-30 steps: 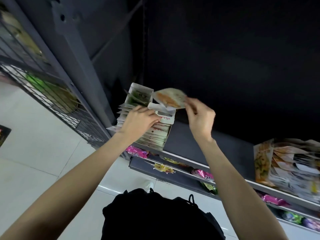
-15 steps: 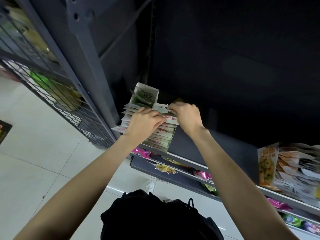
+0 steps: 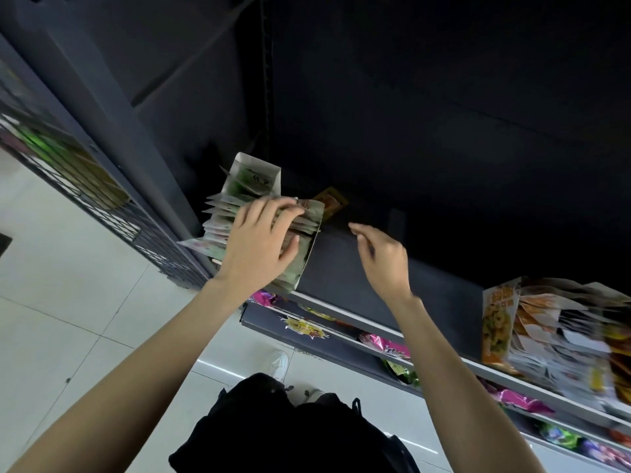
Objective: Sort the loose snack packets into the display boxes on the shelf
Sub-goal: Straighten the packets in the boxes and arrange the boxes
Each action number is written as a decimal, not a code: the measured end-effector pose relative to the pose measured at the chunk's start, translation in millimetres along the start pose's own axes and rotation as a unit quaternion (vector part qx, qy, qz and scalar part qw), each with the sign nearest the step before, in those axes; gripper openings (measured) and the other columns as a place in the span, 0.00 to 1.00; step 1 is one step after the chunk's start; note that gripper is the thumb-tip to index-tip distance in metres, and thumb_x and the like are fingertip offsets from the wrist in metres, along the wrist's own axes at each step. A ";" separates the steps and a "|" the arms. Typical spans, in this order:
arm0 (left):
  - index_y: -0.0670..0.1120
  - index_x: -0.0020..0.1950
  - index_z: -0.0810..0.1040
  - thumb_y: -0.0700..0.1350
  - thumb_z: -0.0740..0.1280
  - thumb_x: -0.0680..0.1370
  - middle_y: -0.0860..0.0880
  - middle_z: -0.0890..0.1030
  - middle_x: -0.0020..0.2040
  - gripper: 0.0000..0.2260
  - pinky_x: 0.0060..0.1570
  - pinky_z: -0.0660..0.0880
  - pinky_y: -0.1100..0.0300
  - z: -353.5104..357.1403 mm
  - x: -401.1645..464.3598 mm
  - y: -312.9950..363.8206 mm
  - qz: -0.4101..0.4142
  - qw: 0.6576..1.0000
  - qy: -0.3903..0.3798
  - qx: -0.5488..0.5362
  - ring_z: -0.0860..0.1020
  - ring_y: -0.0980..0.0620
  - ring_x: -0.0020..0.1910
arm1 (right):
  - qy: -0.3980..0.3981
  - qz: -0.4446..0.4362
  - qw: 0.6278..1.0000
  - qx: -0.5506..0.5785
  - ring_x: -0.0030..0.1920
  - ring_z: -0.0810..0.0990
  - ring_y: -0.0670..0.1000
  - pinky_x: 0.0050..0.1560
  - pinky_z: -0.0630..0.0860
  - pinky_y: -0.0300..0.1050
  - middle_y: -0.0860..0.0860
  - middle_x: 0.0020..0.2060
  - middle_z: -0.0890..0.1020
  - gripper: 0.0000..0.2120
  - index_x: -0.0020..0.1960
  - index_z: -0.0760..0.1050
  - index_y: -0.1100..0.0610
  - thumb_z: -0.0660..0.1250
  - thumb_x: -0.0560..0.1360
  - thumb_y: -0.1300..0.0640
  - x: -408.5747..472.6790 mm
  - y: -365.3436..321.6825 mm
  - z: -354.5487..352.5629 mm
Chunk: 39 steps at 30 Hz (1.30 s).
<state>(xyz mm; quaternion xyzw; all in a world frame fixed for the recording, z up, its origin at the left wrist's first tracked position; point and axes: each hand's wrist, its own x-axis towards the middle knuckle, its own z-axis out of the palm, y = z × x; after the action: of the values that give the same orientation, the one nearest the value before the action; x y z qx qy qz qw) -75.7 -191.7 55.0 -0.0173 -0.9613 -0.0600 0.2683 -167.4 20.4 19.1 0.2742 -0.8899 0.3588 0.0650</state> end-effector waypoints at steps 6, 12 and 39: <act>0.46 0.62 0.73 0.59 0.63 0.73 0.44 0.77 0.53 0.23 0.52 0.69 0.49 19.3 -29.7 52.1 -0.122 0.990 -0.056 0.049 0.73 0.43 0.53 | -0.092 -0.047 0.990 -0.091 0.53 0.80 0.54 0.50 0.79 0.51 0.53 0.54 0.82 0.13 0.59 0.79 0.59 0.62 0.77 0.65 -3.1 56.2 12.3; 0.48 0.71 0.66 0.49 0.73 0.69 0.45 0.75 0.60 0.33 0.57 0.69 0.47 45.5 -50.9 54.5 -0.146 0.986 -0.055 0.067 0.69 0.43 0.59 | -0.241 -0.097 0.947 -0.187 0.73 0.62 0.54 0.71 0.60 0.50 0.53 0.72 0.66 0.21 0.73 0.64 0.58 0.57 0.80 0.57 30.7 89.3 76.8; 0.46 0.62 0.75 0.42 0.66 0.74 0.48 0.77 0.60 0.16 0.59 0.69 0.55 46.5 -72.8 106.7 -0.139 0.984 0.015 -0.109 0.72 0.50 0.59 | -0.260 0.153 0.928 -0.221 0.61 0.69 0.61 0.60 0.68 0.55 0.58 0.63 0.71 0.25 0.67 0.66 0.49 0.70 0.73 0.49 -51.1 93.5 24.3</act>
<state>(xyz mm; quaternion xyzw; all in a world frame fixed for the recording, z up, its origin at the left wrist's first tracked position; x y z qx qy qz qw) -30.3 -80.1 -10.9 0.0882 -0.9379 -0.2016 0.2683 -172.5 81.9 -71.1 0.1972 -0.9635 0.0746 -0.1648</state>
